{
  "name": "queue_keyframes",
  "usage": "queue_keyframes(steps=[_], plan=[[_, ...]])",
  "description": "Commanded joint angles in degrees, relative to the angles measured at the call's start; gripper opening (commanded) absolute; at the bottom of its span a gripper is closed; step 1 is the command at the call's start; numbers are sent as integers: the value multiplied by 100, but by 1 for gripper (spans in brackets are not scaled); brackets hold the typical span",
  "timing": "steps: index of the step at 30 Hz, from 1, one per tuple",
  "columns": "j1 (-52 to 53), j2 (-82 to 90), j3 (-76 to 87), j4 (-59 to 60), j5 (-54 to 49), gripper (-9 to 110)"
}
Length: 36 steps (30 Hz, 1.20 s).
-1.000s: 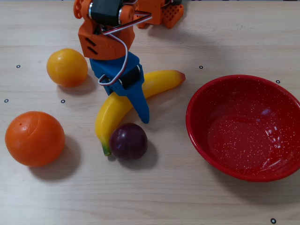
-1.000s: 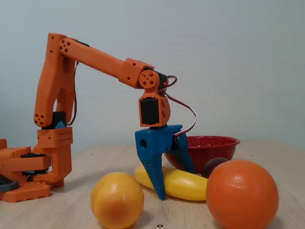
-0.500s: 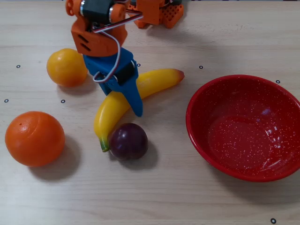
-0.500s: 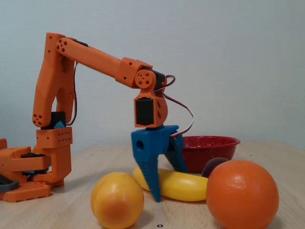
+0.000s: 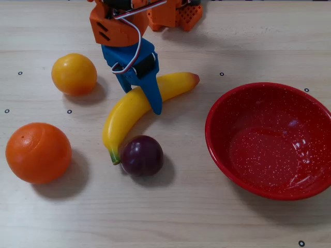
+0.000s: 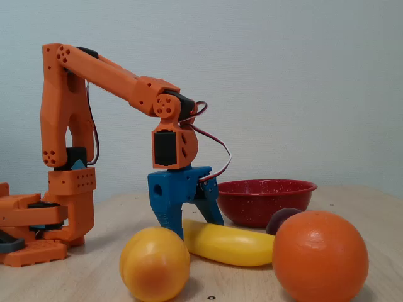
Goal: Put banana in the red bowl.
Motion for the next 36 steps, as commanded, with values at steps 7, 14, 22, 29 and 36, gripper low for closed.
queue_keyframes(steps=[7, 14, 22, 29, 36], plan=[[-202, -396, -606, -114, 255, 30], [-272, -448, -738, -132, 167, 20], [-343, -439, -747, -88, 114, 0], [-290, -396, -896, 141, -53, 0], [-220, -264, -1230, 448, 0, 0]])
